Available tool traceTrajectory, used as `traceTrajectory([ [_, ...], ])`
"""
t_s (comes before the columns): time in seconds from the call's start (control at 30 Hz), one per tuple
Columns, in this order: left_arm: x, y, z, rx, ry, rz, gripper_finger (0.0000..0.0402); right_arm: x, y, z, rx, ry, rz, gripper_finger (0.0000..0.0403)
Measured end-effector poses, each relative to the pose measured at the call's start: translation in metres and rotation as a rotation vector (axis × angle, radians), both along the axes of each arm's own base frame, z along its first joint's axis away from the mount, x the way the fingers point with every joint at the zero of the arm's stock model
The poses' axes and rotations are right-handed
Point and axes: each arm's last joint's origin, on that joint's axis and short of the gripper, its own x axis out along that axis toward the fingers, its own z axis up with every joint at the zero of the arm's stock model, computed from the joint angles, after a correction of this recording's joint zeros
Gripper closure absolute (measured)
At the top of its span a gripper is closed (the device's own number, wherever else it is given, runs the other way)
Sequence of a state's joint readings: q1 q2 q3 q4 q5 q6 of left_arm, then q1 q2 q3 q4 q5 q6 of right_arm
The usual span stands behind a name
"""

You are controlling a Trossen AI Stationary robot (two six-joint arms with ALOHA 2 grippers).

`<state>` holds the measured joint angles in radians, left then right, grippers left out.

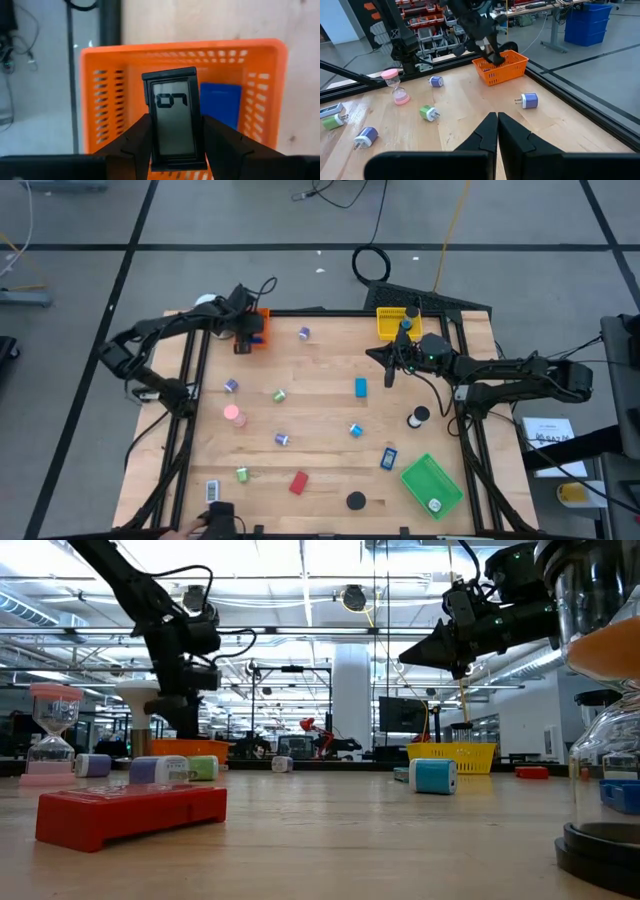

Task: Pick & Place Office items
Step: Put the black digital clock into the orange bin, then put the bottom violet charger adapter into the green bin

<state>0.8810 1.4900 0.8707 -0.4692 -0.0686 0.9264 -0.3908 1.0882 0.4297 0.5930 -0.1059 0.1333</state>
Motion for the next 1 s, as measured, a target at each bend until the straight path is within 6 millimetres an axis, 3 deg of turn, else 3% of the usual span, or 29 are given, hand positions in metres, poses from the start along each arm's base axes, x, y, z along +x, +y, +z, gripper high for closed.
traceTrajectory([
  [0.27, 0.007, -0.001, -0.014, -0.023, 0.059, -0.024, 0.0249, 0.000, 0.000, 0.000, -0.001, 0.000, 0.000, 0.0399],
  [0.63, 0.009, -0.001, -0.014, -0.020, 0.041, -0.005, 0.0210, 0.000, 0.000, 0.000, 0.000, -0.001, 0.000, 0.0399],
  [1.0, 0.010, 0.001, -0.013, -0.004, 0.022, 0.022, 0.0205, 0.000, 0.000, 0.000, -0.001, -0.001, 0.000, 0.0399],
])
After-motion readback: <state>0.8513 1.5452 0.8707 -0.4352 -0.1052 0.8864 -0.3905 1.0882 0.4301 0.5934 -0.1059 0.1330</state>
